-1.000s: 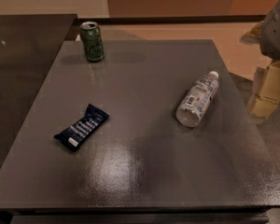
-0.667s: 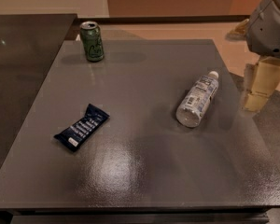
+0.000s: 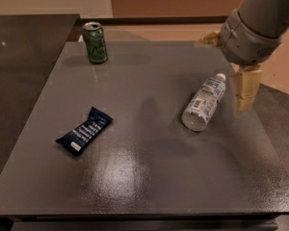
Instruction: Place blue plastic bottle upright
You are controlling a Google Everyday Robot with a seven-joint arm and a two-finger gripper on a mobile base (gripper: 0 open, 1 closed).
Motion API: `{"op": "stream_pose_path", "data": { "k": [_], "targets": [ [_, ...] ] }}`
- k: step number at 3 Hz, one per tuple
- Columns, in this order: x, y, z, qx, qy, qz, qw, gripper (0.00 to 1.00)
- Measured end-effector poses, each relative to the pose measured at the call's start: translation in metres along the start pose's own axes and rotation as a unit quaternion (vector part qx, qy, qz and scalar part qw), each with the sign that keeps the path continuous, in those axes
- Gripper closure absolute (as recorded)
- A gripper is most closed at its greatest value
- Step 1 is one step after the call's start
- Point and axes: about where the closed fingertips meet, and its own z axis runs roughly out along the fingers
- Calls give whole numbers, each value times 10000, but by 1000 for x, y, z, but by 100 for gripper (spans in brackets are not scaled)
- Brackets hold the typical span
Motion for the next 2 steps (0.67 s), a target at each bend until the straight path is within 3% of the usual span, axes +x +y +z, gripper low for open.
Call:
{"op": "stream_pose_path", "data": {
  "k": [1,2],
  "targets": [
    [-3,-14,23,-209,-142,-1016,9945,0],
    [-3,-26,45,-624,-198,-2070,9761,0]
  ]
}}
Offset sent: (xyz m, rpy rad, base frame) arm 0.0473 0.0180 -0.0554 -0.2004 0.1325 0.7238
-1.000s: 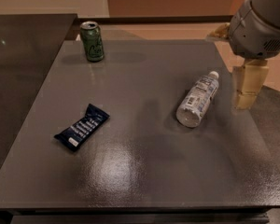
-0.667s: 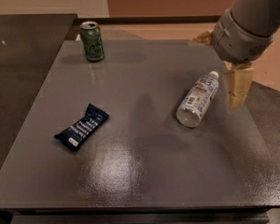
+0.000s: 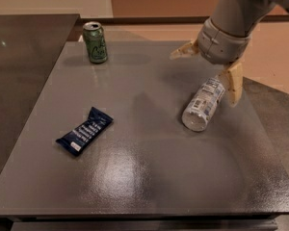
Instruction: Place blue plastic bottle upright
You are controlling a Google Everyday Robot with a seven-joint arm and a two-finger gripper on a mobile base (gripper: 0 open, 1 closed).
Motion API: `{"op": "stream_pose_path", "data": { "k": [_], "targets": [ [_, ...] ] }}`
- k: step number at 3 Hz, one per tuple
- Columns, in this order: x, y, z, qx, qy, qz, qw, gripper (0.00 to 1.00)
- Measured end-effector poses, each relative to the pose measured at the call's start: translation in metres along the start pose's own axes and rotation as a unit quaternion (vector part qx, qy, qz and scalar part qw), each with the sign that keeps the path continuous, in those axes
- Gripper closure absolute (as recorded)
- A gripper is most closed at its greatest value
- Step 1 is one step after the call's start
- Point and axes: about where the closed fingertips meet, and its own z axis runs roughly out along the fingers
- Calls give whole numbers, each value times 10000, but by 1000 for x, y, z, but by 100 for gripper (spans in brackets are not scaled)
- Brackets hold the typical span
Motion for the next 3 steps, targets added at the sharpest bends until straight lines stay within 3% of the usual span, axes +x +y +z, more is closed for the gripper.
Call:
{"op": "stream_pose_path", "data": {
  "k": [1,2,3],
  "targets": [
    [5,-8,11,-239,-37,-649,9976,0],
    [14,0,29,-603,-47,-1112,9920,0],
    [22,9,40,-794,-35,-1292,9884,0]
  ]
}}
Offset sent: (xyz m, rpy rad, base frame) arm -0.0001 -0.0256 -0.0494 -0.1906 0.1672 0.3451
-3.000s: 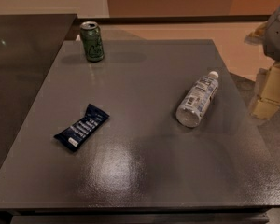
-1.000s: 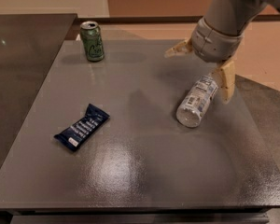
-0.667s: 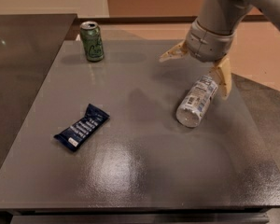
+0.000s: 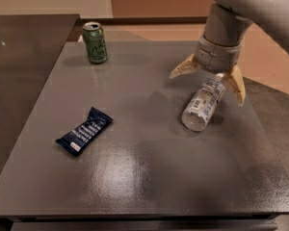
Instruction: Place blue plastic bottle upright
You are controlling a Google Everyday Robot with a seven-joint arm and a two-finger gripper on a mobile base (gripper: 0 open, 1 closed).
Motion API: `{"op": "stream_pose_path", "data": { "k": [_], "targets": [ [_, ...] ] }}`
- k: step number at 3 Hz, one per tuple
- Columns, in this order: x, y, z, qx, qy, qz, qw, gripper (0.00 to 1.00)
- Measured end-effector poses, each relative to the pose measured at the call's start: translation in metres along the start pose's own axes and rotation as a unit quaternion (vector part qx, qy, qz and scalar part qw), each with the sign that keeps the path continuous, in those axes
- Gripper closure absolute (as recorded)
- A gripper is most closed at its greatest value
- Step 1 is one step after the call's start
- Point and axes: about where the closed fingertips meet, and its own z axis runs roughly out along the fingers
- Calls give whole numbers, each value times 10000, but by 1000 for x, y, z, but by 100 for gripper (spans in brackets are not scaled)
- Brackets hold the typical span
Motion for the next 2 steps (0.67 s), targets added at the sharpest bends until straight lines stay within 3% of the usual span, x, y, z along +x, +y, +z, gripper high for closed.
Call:
{"op": "stream_pose_path", "data": {
  "k": [1,2],
  "targets": [
    [5,7,8,-64,4,0,10000,17],
    [6,9,9,-64,-26,-24,10000,41]
  ]
}}
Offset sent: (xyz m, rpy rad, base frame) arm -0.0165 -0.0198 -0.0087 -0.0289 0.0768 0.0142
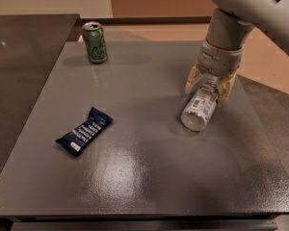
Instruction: Place blue plastic bottle upright
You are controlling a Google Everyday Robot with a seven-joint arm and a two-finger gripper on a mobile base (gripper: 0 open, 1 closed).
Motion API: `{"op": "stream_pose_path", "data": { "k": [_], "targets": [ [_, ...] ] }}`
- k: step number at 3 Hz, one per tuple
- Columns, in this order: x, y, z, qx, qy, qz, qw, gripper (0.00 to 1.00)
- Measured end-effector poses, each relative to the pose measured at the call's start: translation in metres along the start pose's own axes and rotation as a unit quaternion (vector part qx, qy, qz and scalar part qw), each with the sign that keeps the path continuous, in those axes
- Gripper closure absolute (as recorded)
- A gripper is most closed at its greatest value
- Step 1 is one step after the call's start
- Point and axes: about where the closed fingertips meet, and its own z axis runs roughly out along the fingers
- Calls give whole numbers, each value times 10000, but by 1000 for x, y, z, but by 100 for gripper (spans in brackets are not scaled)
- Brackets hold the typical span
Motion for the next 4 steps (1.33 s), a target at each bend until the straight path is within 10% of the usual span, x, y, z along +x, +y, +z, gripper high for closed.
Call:
{"op": "stream_pose_path", "data": {
  "k": [2,4],
  "targets": [
    [0,-10,-10,152,445,-329,9983,88],
    [-9,-60,-46,1380,1405,-810,9771,100]
  ]
}}
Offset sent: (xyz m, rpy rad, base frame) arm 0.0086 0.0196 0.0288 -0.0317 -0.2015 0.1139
